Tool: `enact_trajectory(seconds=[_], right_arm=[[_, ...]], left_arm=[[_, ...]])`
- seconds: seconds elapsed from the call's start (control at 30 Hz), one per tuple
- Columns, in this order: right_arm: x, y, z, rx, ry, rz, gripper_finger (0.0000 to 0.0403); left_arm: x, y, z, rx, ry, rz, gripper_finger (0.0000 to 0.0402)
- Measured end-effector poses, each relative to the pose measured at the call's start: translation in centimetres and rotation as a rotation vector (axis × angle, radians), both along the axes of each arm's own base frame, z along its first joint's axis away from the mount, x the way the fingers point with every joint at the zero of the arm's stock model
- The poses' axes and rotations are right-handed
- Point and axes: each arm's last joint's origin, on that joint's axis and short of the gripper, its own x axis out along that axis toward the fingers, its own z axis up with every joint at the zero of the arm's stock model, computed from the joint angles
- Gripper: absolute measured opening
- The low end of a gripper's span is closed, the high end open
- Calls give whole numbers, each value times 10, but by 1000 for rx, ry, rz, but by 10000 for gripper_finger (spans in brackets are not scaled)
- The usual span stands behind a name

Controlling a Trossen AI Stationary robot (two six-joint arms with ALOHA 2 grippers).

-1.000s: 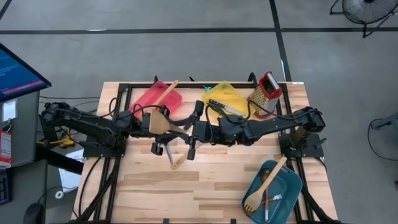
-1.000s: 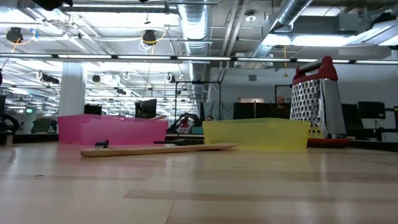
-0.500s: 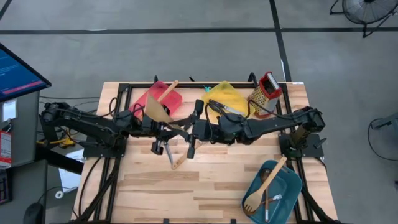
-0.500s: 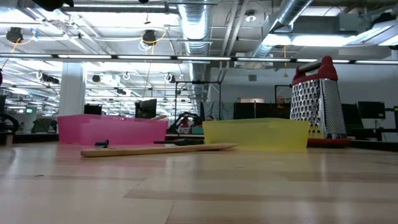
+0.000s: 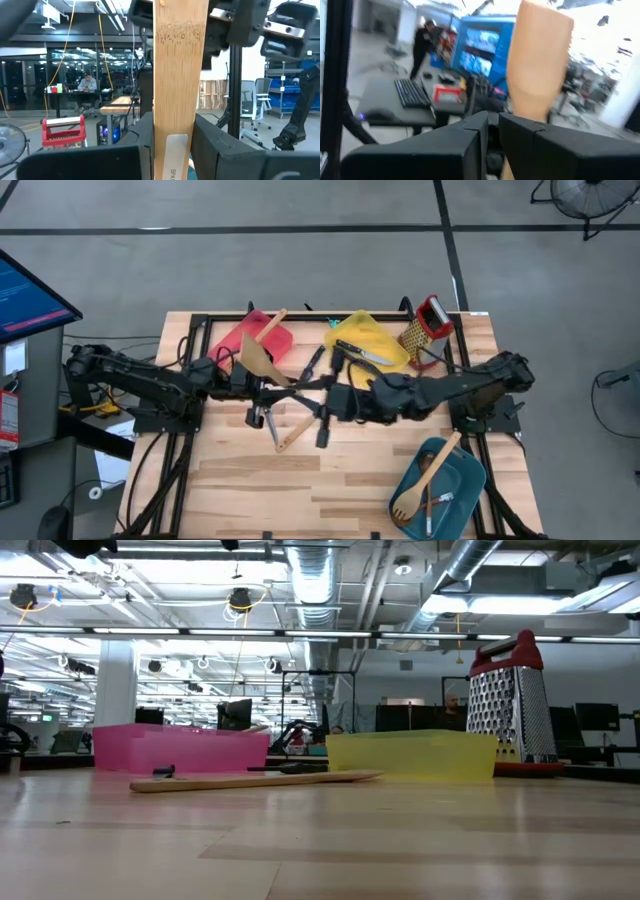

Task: Pick & Place Kitchen Items
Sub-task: Put the wooden spatula into the red bin

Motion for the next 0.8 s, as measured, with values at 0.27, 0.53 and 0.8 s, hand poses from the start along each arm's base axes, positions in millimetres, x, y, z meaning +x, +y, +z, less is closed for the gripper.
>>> enact_trajectory(seconds=[0.27, 0.53, 0.8], right_arm=[[-55, 6, 13, 27, 207, -195, 56], [-76, 4, 1, 149, 352, -226, 56], [-66, 4, -10, 151, 386, -243, 56]], left_arm=[[-8, 7, -11, -10, 196, 188, 61], [-34, 29, -28, -82, 490, 509, 61], [-57, 68, -42, -297, 662, 594, 61]])
